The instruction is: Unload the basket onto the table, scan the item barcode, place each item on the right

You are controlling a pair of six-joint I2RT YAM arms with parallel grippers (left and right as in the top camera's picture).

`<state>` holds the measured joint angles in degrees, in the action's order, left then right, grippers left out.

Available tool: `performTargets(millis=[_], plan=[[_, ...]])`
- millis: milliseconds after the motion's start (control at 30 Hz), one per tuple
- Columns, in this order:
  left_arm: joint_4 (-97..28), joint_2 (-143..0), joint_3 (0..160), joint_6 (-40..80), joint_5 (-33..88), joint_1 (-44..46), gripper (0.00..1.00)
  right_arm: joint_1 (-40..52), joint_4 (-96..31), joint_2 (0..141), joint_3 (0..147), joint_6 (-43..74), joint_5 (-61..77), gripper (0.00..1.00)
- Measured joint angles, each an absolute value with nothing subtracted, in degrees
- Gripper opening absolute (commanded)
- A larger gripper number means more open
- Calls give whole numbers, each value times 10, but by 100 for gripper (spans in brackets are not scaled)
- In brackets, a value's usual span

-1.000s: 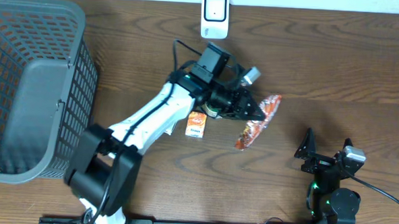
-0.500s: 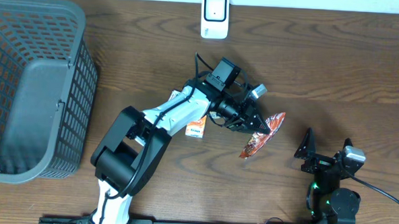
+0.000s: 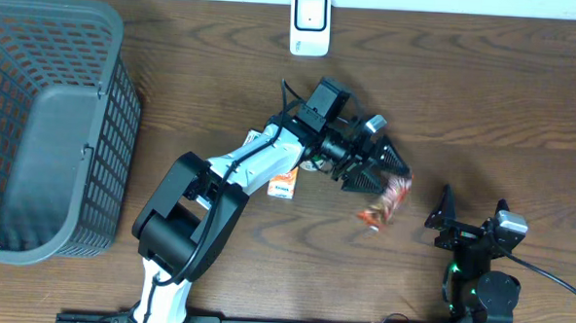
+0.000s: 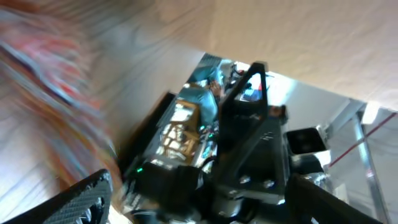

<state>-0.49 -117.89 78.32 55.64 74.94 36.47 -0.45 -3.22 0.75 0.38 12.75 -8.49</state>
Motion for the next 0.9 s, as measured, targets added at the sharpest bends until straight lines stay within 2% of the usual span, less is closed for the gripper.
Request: performTargets(millis=[167, 333, 600, 733, 800, 833, 900], plan=[[136, -1179, 782, 662, 751, 362, 86, -4, -32, 8, 4, 128, -84, 99], [259, -1179, 783, 702, 751, 345, 86, -4, -32, 8, 4, 128, -85, 99], [279, -1147, 783, 671, 743, 305, 86, -4, -32, 8, 4, 128, -85, 99], [150, -1082, 784, 606, 690, 292, 86, -4, -32, 7, 4, 128, -84, 99], [10, -1027, 790, 530, 624, 287, 86, -4, -32, 8, 4, 127, -85, 99], [-114, -1002, 805, 496, 565, 286, 86, -4, -32, 8, 4, 127, -85, 99], [-246, -953, 808, 437, 464, 287, 86, -4, -32, 8, 4, 128, -85, 99]])
